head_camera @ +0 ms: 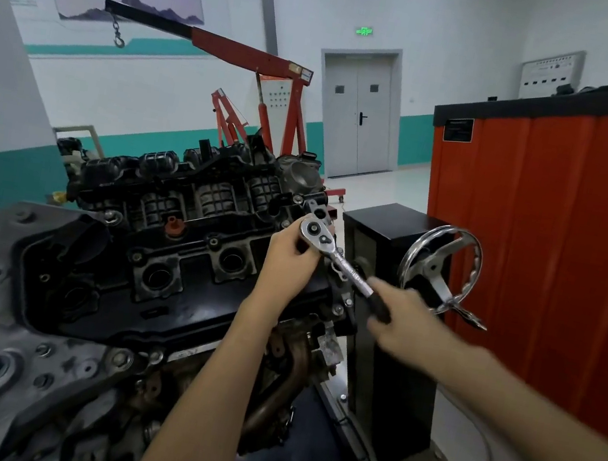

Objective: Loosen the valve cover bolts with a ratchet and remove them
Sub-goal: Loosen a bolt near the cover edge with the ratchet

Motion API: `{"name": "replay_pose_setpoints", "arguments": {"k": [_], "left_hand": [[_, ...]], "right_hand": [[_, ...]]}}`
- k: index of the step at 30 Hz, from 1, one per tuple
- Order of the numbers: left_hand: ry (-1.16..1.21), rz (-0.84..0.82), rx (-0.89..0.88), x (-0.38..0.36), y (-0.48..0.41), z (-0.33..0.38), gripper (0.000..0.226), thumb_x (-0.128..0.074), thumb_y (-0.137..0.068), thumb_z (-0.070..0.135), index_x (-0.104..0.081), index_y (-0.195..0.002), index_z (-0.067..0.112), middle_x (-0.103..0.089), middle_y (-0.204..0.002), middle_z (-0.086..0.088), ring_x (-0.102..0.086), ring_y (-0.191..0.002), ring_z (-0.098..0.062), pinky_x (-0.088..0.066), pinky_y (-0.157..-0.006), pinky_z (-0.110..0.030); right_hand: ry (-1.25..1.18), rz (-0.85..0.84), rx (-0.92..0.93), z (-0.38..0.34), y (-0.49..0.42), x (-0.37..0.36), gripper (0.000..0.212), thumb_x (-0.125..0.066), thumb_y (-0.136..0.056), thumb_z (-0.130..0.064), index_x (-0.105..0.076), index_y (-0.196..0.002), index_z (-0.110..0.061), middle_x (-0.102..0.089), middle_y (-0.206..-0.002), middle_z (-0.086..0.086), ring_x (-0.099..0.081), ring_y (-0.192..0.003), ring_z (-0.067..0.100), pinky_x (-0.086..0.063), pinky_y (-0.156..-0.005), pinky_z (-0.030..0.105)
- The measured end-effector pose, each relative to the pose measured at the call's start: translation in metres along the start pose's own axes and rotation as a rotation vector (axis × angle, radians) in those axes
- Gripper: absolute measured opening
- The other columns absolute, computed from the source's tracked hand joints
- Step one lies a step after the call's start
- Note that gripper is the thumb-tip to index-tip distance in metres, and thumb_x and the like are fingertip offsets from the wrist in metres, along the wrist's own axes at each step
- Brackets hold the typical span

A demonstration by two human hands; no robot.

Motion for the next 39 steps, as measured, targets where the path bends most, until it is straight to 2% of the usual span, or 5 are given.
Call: {"name": "replay_pose_setpoints", "arguments": {"k": [6, 17, 29, 36, 39], "left_hand": [[-0.015, 0.024, -0.028, 0.001, 0.001, 0.004, 0.025, -0.056, -0.09, 0.003, -0.066, -0.084, 0.025, -0.066, -0.077, 0.015, -0.055, -0.073, 0.006, -0.043, -0.071, -0.01], [0.083, 0.129, -0.032, -0.009, 0.003, -0.006, 0.045, -0.062, -0.095, 0.014, -0.051, -0.06, 0.039, -0.049, -0.057, 0.018, -0.038, -0.06, 0.002, -0.036, -0.062, -0.016], [0.052, 0.057, 0.024, 0.002, 0.0, -0.001, 0.034, -0.056, -0.09, 0.002, -0.066, -0.076, 0.031, -0.063, -0.066, 0.02, -0.05, -0.062, 0.009, -0.039, -0.062, -0.008], [0.118, 0.15, 0.003, -0.009, 0.003, -0.006, 0.046, -0.062, -0.095, 0.016, -0.053, -0.057, 0.04, -0.047, -0.054, 0.02, -0.039, -0.056, 0.005, -0.036, -0.059, -0.011], [0.172, 0.153, 0.046, -0.008, -0.001, -0.012, 0.044, -0.064, -0.092, 0.017, -0.052, -0.056, 0.039, -0.045, -0.06, 0.016, -0.047, -0.075, -0.008, -0.043, -0.082, -0.027]], "right_hand": [[0.558, 0.065, 0.18, -0.001, -0.037, 0.055, 0.018, -0.057, -0.09, -0.015, -0.053, -0.108, -0.015, -0.05, -0.066, -0.002, -0.055, -0.062, 0.023, -0.036, -0.054, 0.028], [-0.538, 0.215, -0.128, -0.044, 0.018, -0.091, 0.016, -0.054, -0.085, -0.002, -0.053, -0.097, -0.013, -0.049, -0.066, 0.008, -0.043, -0.048, 0.009, -0.039, -0.045, 0.018], [0.683, 0.019, 0.27, -0.006, -0.054, 0.069, 0.019, -0.057, -0.092, -0.018, -0.051, -0.11, -0.019, -0.056, -0.072, -0.001, -0.054, -0.063, 0.02, -0.041, -0.059, 0.029], [-0.27, 0.168, -0.079, -0.02, 0.018, -0.048, 0.019, -0.059, -0.083, -0.003, -0.047, -0.086, -0.017, -0.05, -0.063, 0.005, -0.045, -0.048, 0.014, -0.038, -0.044, 0.024], [-0.455, 0.221, -0.122, -0.045, 0.016, -0.091, 0.019, -0.055, -0.083, -0.003, -0.045, -0.089, -0.018, -0.046, -0.066, 0.007, -0.041, -0.048, 0.011, -0.033, -0.042, 0.018]]}}
Point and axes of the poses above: each hand's wrist, its own y-axis away from the middle knuckle, its own x-axis out of the back of the hand, z = x × y, the point moved 4 cm from there along -y, towards the middle knuckle
